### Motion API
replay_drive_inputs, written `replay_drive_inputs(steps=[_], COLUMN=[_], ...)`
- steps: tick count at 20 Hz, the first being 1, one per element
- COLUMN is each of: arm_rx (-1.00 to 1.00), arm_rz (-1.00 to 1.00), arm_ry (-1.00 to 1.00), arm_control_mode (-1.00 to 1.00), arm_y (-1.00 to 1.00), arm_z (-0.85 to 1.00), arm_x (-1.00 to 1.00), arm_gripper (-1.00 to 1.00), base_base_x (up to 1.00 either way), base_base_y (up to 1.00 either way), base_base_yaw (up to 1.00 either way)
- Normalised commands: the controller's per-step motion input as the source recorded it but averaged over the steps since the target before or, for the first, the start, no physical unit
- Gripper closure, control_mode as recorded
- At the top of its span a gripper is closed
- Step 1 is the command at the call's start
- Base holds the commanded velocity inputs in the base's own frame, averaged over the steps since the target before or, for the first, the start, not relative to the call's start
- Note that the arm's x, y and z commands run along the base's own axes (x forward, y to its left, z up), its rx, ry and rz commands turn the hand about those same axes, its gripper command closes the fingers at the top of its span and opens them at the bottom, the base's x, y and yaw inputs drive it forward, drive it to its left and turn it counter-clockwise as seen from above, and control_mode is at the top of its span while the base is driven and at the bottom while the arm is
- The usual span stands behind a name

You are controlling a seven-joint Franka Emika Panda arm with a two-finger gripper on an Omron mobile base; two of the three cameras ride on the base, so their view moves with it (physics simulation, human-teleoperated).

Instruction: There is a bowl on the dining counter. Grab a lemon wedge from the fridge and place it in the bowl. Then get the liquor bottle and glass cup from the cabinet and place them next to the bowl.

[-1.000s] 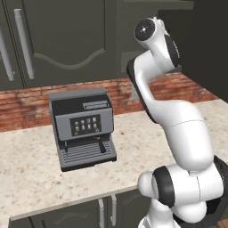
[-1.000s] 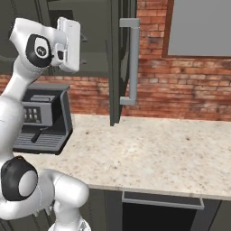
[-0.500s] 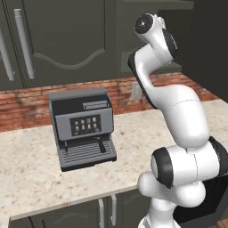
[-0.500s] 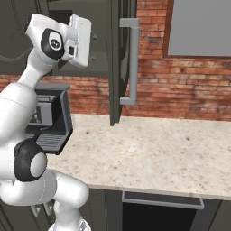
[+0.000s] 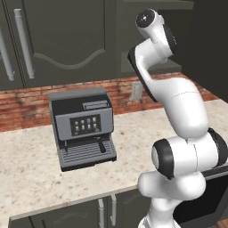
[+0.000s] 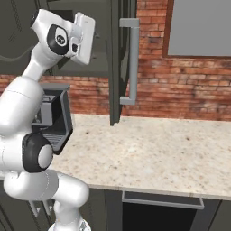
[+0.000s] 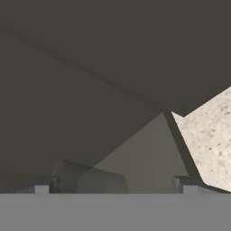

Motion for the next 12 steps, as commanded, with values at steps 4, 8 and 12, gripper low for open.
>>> replay_drive_inputs(steps=[4, 8, 12], arm_rx=[0.04, 0.0, 0.0], arm_rz=[0.0, 0.0, 0.0], arm_ry=[-0.08, -0.11, -0.08], arm_control_mode=[-1.0, -1.0, -1.0], arm_y=[0.0, 0.0, 0.0], arm_z=[-0.01, -0.09, -0.19], arm_x=[0.32, 0.36, 0.36], arm_gripper=[-1.0, -1.0, -1.0], base_base_x=[0.0, 0.0, 0.0], base_base_y=[0.0, 0.0, 0.0], base_base_yaw=[0.0, 0.0, 0.0])
